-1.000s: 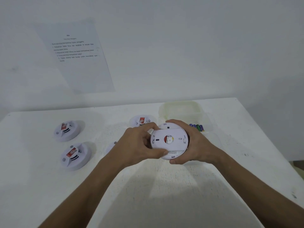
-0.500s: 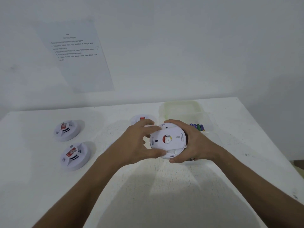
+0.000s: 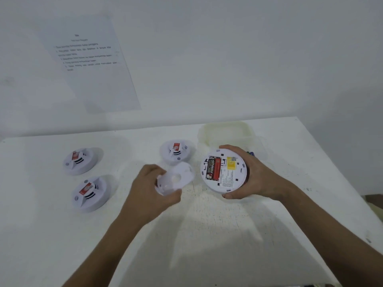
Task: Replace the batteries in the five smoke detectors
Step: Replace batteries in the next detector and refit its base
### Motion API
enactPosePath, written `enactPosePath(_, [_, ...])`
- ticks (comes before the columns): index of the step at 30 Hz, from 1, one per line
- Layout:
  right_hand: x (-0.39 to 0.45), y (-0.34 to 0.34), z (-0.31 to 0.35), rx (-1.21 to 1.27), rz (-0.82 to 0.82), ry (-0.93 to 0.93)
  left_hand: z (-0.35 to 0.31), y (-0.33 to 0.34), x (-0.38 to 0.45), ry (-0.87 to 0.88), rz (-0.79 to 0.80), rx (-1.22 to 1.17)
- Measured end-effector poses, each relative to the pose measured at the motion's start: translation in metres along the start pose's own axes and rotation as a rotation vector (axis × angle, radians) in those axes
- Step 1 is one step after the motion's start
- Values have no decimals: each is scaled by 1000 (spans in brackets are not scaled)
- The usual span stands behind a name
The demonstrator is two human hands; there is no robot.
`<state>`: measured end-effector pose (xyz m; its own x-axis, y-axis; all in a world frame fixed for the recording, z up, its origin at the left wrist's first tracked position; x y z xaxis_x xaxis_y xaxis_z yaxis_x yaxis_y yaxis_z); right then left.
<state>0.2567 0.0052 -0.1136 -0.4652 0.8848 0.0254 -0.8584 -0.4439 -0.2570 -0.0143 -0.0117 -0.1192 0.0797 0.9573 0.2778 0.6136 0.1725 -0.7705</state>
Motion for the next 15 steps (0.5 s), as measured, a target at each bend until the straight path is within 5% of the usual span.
enactPosePath(6, [-4,4,-5,26,50,34,12,55,-43,-108,309,162])
enactPosePath(15, [-7,11,-4,40,86,37,11,57,-42,-186,362,247])
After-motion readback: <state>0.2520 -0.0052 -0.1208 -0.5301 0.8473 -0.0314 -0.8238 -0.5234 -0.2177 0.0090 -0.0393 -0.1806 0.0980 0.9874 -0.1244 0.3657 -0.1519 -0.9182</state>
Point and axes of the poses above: each hand's wrist, its own x-axis towards the middle knuckle, its own y-axis out of the palm, z = x × y, the point moved 5 cm from there along x, towards the middle knuckle, and after that the axes turned 6 degrees about x, right-handed, at the moved point
